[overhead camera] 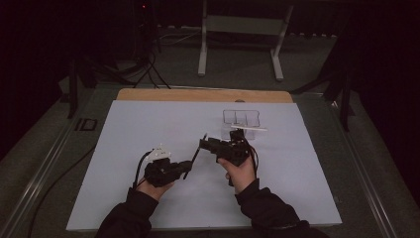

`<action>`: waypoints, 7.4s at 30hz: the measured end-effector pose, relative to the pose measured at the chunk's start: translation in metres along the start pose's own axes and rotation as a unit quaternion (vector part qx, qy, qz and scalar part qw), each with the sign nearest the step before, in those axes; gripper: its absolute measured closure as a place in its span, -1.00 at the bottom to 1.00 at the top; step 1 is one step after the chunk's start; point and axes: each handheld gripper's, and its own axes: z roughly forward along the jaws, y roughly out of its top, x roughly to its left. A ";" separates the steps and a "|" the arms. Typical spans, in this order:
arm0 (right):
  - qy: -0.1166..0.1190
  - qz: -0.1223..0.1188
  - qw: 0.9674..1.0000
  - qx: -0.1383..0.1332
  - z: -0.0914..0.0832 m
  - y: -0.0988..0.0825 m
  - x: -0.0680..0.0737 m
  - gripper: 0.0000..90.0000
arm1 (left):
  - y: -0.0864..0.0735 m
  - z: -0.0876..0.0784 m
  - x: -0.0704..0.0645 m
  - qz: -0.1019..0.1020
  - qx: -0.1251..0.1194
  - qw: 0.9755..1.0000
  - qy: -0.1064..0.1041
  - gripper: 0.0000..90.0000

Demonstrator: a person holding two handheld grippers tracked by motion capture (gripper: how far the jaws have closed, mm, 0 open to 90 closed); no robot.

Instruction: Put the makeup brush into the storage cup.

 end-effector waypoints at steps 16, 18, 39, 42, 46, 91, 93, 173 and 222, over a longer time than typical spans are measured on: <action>0.024 0.025 0.999 0.018 0.011 -0.005 -0.001 0.63 | 0.000 0.000 0.000 -0.002 -0.001 1.000 -0.005 0.90; 0.024 0.021 0.999 0.019 0.011 -0.005 -0.001 0.81 | 0.000 0.001 0.000 -0.005 0.000 1.000 -0.006 0.90; 0.027 -0.044 0.998 0.028 0.009 -0.005 0.008 0.87 | -0.004 0.007 0.002 -0.023 0.009 0.999 -0.040 0.54; 0.027 -0.054 0.998 0.030 0.008 -0.005 0.007 0.87 | -0.003 0.006 0.002 -0.028 0.002 0.999 -0.041 0.35; 0.024 -0.064 0.997 0.031 0.007 -0.004 0.007 0.87 | -0.002 0.006 0.001 -0.016 0.014 1.000 0.000 0.21; -0.075 -0.236 0.969 -0.022 -0.089 0.039 -0.001 0.87 | -0.005 0.008 0.002 0.000 0.020 1.000 0.007 -0.98; -0.087 -0.242 0.966 -0.032 -0.093 0.044 0.000 0.87 | -0.006 0.008 0.001 0.012 0.023 1.000 0.004 -0.98; -0.183 -0.226 0.952 -0.093 -0.047 0.117 -0.075 0.87 | -0.008 0.009 0.001 0.030 0.029 0.999 0.009 -0.98; -0.179 -0.160 0.970 0.026 -0.014 0.096 -0.107 -0.74 | -0.008 0.009 -0.001 0.030 0.030 0.999 0.013 -0.98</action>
